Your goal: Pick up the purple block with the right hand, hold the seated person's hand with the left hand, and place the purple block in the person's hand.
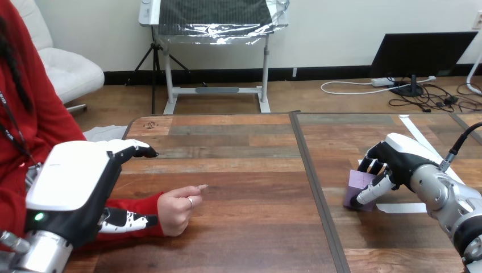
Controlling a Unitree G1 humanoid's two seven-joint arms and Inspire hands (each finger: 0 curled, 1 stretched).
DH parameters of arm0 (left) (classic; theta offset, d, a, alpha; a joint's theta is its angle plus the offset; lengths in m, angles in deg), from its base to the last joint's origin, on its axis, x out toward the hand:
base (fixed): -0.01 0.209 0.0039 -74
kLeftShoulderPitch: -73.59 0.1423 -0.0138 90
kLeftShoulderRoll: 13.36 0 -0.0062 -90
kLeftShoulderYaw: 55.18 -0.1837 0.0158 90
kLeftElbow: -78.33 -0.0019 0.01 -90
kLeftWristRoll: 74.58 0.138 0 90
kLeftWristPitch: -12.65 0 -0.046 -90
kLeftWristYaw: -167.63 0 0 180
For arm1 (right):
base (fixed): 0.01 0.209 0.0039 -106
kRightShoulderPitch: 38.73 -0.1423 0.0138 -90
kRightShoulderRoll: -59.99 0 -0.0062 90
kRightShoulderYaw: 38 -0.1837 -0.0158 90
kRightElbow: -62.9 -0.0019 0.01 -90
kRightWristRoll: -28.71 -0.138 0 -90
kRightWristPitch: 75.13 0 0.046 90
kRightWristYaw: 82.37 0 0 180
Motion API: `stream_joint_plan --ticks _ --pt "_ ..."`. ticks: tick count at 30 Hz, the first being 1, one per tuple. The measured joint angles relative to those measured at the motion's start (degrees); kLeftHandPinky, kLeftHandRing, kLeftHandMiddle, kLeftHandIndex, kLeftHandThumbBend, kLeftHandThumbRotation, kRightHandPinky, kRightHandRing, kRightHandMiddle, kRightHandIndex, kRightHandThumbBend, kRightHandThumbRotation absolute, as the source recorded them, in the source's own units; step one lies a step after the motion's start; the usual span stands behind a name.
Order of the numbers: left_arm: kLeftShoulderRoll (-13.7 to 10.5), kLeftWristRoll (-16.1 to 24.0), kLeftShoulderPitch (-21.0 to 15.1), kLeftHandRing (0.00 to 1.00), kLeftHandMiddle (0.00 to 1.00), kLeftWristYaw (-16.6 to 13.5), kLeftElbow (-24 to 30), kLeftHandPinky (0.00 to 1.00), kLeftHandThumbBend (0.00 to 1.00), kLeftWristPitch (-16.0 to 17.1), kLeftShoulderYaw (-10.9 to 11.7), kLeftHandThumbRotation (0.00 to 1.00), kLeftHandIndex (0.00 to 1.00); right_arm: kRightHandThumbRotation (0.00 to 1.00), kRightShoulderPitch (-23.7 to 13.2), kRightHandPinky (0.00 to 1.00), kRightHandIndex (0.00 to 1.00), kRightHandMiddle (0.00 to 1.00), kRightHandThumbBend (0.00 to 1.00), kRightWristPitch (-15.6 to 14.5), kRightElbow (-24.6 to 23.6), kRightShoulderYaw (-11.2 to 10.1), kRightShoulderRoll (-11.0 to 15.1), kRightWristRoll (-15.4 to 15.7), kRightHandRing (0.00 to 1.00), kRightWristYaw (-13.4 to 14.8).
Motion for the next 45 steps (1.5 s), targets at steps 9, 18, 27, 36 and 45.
stream_joint_plan --ticks 9,18,27,36,45 --pt "-1.31 1.65 -2.44 0.71 0.73 -0.8 -3.91 0.64 1.0 -1.05 -2.64 0.21 0.71 0.0 0.0 0.45 0.54 0.55 0.77 0.27 0.0 -0.23 -0.03 -0.34 0.5 -0.3" --pt "-2.86 1.79 -5.08 0.72 0.74 -0.38 -7.79 0.66 1.0 -2.25 -5.52 0.25 0.73 0.0 0.01 0.45 0.54 0.55 0.77 0.31 -0.01 -0.23 -0.09 -0.34 0.5 -0.34" --pt "-5.29 0.63 -8.83 0.77 0.78 6.03 -10.58 0.73 1.0 -3.46 -8.33 0.23 0.77 0.0 0.0 0.48 0.53 0.55 0.78 0.4 -0.02 -0.25 -0.2 -0.38 0.53 -0.53" --pt "-7.32 -1.29 -13.21 0.78 0.78 14.76 -13.4 0.75 1.0 -5.2 -11.58 0.23 0.77 0.0 0.0 0.48 0.53 0.55 0.77 0.5 -0.02 -0.28 -0.24 -0.52 0.52 -0.61" --pt "-7.79 -1.28 -17.76 0.79 0.79 18.84 -17.22 0.76 1.0 -6.76 -14.98 0.23 0.78 0.0 -0.01 0.48 0.53 0.55 0.77 0.66 -0.02 -0.28 -0.24 -0.53 0.52 -0.65"
